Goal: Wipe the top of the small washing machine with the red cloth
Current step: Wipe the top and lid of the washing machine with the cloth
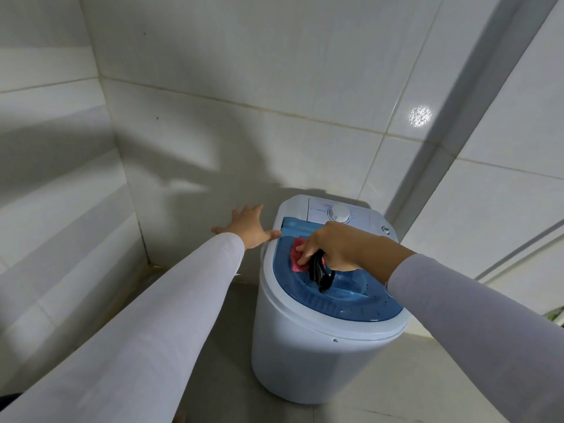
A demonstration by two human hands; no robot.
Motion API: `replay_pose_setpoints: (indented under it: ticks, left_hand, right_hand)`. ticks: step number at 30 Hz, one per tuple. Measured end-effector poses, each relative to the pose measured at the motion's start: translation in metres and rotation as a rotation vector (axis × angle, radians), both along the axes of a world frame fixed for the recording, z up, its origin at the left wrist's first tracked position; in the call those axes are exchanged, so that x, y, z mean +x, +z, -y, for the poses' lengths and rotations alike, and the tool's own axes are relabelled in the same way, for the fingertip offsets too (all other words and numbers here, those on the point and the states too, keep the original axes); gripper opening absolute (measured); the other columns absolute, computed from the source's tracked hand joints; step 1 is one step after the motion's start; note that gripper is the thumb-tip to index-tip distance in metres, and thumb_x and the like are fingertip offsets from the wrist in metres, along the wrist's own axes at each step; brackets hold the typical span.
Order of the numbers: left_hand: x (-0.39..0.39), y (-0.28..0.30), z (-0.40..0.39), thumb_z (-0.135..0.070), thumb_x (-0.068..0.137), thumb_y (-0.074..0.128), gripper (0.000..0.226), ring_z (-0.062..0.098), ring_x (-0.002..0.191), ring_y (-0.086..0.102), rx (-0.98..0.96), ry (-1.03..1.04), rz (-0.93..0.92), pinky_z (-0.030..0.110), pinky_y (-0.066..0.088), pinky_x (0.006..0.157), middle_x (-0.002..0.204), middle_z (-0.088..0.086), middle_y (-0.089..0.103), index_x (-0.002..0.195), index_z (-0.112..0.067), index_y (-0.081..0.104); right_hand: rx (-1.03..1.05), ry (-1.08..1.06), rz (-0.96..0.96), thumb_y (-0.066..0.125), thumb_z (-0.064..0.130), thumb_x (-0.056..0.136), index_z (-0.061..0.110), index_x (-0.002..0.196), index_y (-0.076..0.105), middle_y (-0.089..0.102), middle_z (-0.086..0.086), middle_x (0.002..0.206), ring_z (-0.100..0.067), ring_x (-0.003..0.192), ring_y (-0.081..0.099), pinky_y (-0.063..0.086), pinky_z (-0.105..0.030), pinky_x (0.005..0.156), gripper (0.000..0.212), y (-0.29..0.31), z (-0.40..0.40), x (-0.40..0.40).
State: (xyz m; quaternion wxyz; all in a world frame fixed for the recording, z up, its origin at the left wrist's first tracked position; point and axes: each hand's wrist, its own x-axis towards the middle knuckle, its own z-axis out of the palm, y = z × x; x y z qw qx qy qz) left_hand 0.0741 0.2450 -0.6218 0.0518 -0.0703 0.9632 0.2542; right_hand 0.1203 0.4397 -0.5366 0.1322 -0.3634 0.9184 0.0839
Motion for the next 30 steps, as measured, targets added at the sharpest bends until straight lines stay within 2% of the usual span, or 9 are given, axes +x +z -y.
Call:
replay_pose_setpoints:
  ticks: [21, 30]
  left_hand:
    - [-0.001, 0.000, 0.001, -0.067, 0.079, 0.057, 0.094, 0.032, 0.150, 0.006, -0.050, -0.006, 0.011, 0.070, 0.018, 0.111, 0.163, 0.001, 0.011, 0.153, -0.031, 0.011]
    - [0.005, 0.008, -0.004, -0.066, 0.081, 0.055, 0.091, 0.031, 0.151, 0.005, -0.104, 0.006, 0.010, 0.071, 0.018, 0.110, 0.163, 0.002, 0.010, 0.153, -0.032, 0.011]
  right_hand:
    - [-0.028, -0.099, 0.014, 0.041, -0.012, 0.078, 0.034, 0.116, 0.066, 0.052, 0.016, 0.138, -0.009, 0.129, 0.045, 0.038, -0.027, 0.106, 0.064, 0.005, -0.046, 0.005]
    - [-0.031, -0.130, -0.005, 0.041, -0.010, 0.079, 0.034, 0.116, 0.066, 0.053, 0.016, 0.138, -0.012, 0.128, 0.046, 0.040, -0.031, 0.106, 0.063, 0.005, -0.072, 0.010]
